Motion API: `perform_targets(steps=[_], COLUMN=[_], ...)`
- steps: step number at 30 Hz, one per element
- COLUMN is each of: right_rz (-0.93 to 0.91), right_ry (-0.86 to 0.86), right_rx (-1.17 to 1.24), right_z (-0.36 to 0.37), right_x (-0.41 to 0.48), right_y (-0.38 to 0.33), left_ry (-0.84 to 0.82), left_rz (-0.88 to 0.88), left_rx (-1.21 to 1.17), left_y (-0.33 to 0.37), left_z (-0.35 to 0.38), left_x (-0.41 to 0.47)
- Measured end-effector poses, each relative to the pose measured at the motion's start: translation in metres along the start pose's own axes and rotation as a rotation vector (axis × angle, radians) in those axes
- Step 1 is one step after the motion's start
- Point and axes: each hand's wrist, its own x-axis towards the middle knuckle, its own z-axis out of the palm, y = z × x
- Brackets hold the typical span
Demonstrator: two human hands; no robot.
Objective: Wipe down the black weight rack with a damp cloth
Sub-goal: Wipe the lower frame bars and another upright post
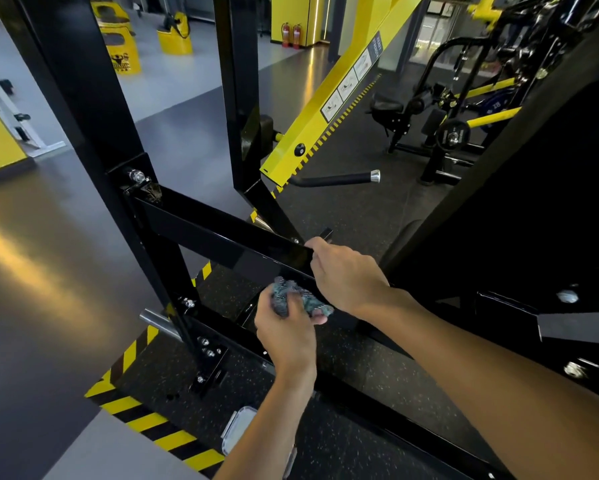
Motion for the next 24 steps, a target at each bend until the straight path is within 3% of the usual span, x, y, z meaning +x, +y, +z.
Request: perform_targets(steps=[2, 6, 10, 15, 20, 24], right_rz=[-0.008, -0.012, -0.037, -0.019, -0.051, -0.044], right_ry=[0.014, 0.045, 0.063, 0.064, 0.064, 0.056], right_rx=[-0.014, -0.039, -0.017, -0.023, -0.015, 0.081], right_z=[0.000, 0.000, 0.001, 0.001, 0.001, 0.003], right_x=[0.001, -0.001, 0.000, 0.000, 0.000, 0.001], right_y=[0.001, -0.002, 0.001, -0.002, 0.002, 0.006], left_ry=[0.034, -0.036, 0.062, -0.027, 0.038, -0.068], left_rz=[-0.062, 0.075, -0.047, 0.137, -0.105, -0.045], left_rx=[-0.035, 0.026, 0.010, 0.050, 0.040, 0.084], left_y=[0.000, 0.006, 0.003, 0.014, 0.002, 0.008], left_z=[-0.001, 0.003, 0.000, 0.004, -0.015, -0.039], left_x=[0.003, -0.007, 0.007, -0.007, 0.027, 0.030])
